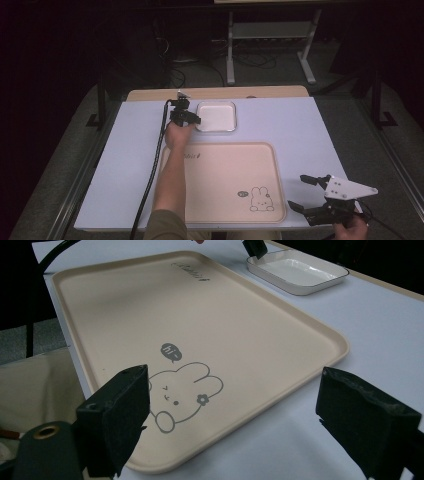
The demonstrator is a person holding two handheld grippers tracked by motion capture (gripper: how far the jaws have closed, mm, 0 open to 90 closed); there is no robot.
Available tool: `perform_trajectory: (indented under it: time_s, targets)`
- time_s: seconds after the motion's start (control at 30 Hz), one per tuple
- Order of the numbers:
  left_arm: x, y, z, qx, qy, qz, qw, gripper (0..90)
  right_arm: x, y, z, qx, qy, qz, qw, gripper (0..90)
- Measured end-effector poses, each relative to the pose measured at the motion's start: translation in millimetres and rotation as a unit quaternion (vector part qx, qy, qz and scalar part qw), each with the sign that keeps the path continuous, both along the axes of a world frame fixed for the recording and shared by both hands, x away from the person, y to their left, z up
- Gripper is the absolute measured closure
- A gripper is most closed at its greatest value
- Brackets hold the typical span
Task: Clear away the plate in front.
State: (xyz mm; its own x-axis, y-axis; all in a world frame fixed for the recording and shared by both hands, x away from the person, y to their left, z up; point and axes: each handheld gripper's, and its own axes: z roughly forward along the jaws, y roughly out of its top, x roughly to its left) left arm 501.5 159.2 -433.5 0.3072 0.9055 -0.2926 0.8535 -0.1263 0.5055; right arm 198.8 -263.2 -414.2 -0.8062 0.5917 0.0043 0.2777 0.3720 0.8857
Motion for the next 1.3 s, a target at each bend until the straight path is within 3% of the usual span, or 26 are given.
perform_trajectory:
  time_s: [0.23, 0.37, 0.5, 0.63, 0.83, 0.97, 1.3]
  targets:
    - [1.3, -1.5, -5.4, 0.002, 0.012, 0.004, 0.9999, 73.2, 0.4, -0.5, -0.1, 0.002, -0.001, 0.0, 1.0, 13.1]
    - [1.4, -2.4, -8.0, 0.003, 0.012, 0.014, 0.9998, 70.2, 0.3, -0.6, 0.0, 0.001, -0.001, 0.0, 1.0, 13.1]
    - [0.8, -2.0, -9.4, 0.001, 0.01, 0.016, 0.9998, 79.1, 0.0, -0.6, -0.1, 0.002, -0.001, 0.0, 1.0, 13.1]
    - [0.0, 2.4, -12.6, -0.028, 0.009, 0.038, 0.9988, 82.8, 0.3, -1.1, -0.2, 0.003, -0.001, 0.001, 1.0, 13.1]
    - [-1.5, 0.1, -14.3, -0.046, 0.007, 0.055, 0.9974, 87.9, 0.3, -0.2, 0.4, 0.003, -0.001, 0.004, 1.0, 13.1]
    - [-3.1, 2.6, -16.0, -0.069, 0.01, 0.069, 0.9951, 88.4, 0.3, -0.6, 0.3, 0.004, -0.002, 0.005, 1.0, 13.1]
    - [-4.5, 5.3, -13.5, -0.088, 0.01, 0.071, 0.9936, 88.6, 1.0, -0.8, 0.0, 0.006, 0.0, 0.005, 1.0, 13.1]
